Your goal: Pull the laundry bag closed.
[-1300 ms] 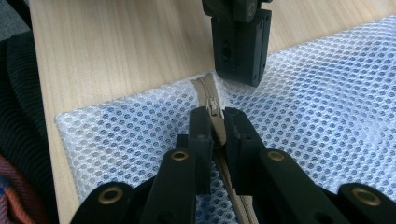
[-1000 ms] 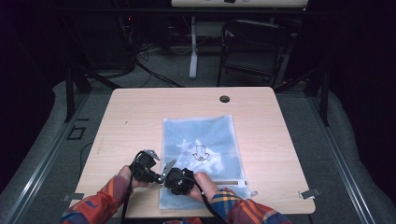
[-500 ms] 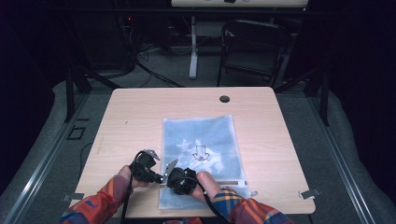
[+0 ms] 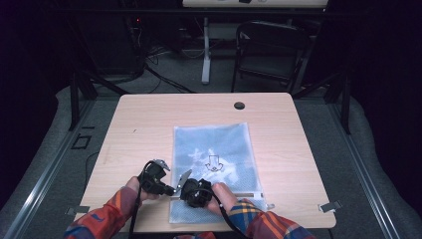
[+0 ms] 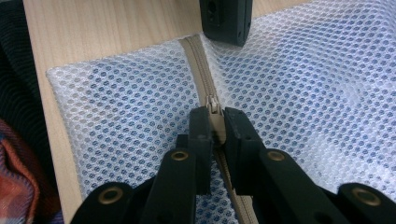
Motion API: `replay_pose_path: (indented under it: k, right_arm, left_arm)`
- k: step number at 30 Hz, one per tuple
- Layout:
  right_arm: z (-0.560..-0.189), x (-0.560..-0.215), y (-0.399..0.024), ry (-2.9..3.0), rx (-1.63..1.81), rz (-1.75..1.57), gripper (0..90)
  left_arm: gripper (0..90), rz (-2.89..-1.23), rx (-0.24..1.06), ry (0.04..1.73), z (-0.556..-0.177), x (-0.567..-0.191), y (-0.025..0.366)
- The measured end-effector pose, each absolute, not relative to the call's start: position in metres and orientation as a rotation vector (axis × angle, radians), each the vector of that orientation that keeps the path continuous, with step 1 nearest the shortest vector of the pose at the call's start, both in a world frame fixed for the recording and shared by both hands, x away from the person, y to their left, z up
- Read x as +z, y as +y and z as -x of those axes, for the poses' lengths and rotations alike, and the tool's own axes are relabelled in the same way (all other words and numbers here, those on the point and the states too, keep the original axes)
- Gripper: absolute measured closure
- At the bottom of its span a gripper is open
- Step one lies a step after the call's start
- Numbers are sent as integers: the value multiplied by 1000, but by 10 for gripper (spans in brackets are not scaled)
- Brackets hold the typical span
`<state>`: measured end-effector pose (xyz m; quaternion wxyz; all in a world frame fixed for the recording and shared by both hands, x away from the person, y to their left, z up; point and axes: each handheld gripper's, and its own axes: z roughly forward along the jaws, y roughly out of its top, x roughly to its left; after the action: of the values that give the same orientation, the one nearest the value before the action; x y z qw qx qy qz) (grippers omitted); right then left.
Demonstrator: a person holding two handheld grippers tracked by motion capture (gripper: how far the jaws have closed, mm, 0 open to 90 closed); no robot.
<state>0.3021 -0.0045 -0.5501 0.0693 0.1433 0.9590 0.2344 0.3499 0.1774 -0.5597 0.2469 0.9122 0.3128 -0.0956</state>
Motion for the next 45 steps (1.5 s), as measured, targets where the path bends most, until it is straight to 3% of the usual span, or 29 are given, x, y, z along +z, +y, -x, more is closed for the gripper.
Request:
replay_pose_path:
  k: [45]
  right_arm:
    - [-300,-548,-31,2886,640,-460,822]
  left_arm:
    - [900,-2492,-270,850,-351,-560,178]
